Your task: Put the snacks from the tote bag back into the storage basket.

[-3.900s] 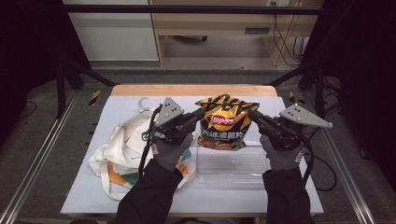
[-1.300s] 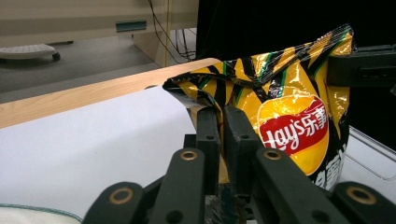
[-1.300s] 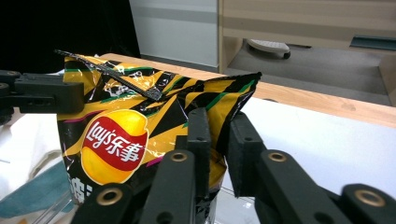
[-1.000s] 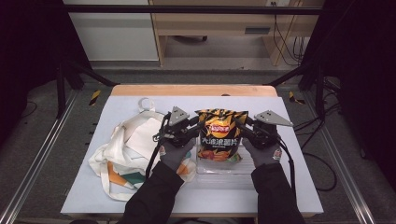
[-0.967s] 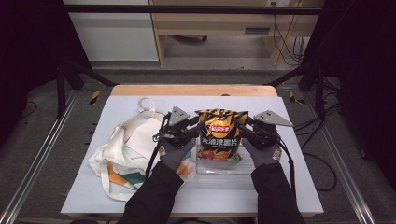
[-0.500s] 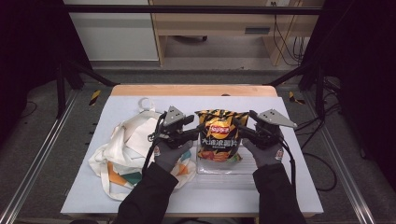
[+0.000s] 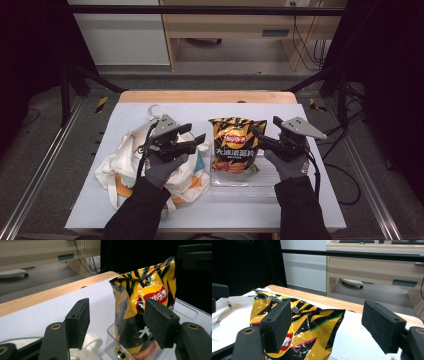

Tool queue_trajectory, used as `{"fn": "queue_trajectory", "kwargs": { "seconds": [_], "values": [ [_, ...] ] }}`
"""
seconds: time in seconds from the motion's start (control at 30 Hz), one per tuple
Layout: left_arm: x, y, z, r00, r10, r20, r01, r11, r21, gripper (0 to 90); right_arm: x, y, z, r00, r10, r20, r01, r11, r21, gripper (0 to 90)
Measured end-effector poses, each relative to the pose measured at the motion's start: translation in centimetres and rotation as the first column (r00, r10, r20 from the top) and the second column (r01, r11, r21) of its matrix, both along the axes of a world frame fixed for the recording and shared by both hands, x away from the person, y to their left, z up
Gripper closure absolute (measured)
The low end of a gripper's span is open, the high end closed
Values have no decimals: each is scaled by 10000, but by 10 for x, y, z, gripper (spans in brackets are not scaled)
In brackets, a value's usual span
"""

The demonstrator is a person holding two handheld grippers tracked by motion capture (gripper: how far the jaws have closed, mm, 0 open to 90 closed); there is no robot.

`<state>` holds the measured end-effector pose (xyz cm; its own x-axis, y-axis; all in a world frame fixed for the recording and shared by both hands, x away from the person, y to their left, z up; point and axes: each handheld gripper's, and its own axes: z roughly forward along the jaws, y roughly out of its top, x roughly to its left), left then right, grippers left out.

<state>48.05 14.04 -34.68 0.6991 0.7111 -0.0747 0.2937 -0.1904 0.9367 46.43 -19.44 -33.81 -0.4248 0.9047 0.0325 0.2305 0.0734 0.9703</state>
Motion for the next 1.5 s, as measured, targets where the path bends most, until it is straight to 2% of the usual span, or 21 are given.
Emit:
{"fn": "queue_trajectory", "kwargs": {
  "seconds": [0.17,0.27,0.53,0.67,0.87,0.97,1.13,1.33,1.5],
  "values": [
    [-7,18,-2,9999,148,35,-149,9995,265,366,-7,1,1,9999,75,78,-73,9997,-229,217],
    [-12,29,-5,9995,281,119,-288,9975,645,364,-11,1,2,9998,150,114,-146,9994,-325,205],
    [-25,57,-13,9982,590,143,-600,9949,815,360,-17,2,-2,9998,183,53,-180,9983,-562,184],
    [-31,70,-16,9967,804,73,-807,9949,610,360,-23,-2,-5,9998,180,-9,-180,9979,-630,183],
    [-40,82,-27,9963,858,23,-857,9925,867,358,-31,-12,-12,9999,120,5,-119,9978,-648,182],
    [-44,91,-32,9952,980,28,-979,9915,860,358,-34,-16,-16,9999,105,-62,-109,9980,-616,183],
    [-49,106,-37,9928,1195,42,-1195,9907,656,359,-37,-18,-23,9997,174,-161,-183,9982,-575,181],
    [-55,115,-40,9912,1322,-4,-1319,9893,628,360,-41,-20,-30,9996,196,-199,-208,9976,-665,177],
    [-61,126,-39,9888,1495,6,-1494,9882,351,363,-43,-23,-34,9995,132,-283,-149,9979,-630,177]
  ]
}}
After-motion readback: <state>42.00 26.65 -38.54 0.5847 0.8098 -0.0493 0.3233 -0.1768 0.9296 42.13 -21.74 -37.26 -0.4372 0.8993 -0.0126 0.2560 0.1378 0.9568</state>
